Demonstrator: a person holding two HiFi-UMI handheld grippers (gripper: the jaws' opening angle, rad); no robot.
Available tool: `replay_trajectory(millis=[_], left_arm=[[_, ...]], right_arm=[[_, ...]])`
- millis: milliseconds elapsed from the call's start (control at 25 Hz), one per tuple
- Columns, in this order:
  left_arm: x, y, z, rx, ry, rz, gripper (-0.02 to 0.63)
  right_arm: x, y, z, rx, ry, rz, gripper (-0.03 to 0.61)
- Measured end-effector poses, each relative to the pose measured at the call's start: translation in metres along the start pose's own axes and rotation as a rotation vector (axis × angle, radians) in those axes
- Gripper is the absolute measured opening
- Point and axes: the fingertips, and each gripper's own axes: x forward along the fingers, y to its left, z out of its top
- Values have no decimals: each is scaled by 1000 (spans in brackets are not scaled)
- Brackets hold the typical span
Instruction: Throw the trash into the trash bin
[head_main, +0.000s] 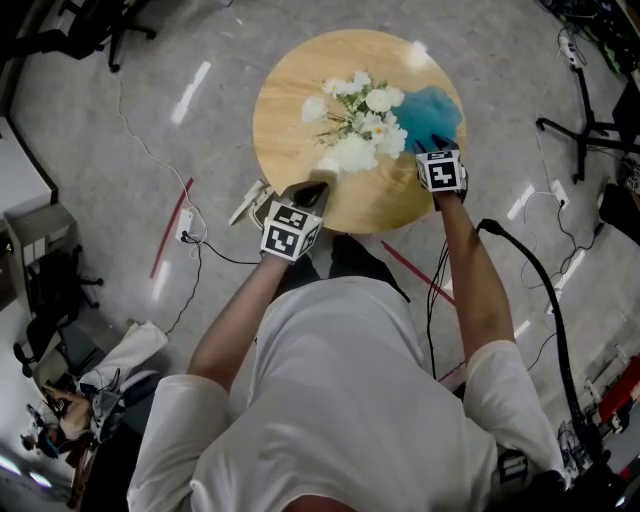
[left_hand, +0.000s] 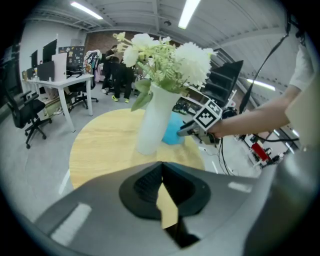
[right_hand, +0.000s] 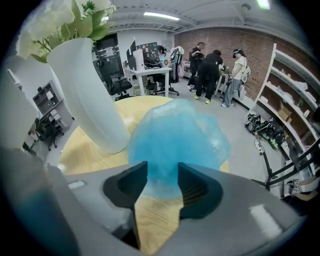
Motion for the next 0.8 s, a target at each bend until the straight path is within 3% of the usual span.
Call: replay_trajectory(millis=[360, 800], left_arm=[[-2, 1, -9, -17, 5, 5, 5], [-9, -1, -5, -20, -17, 15, 5]], right_arm=[[-5, -6, 2, -1, 0, -39, 5], [-22, 2, -1, -14, -3, -4, 3]])
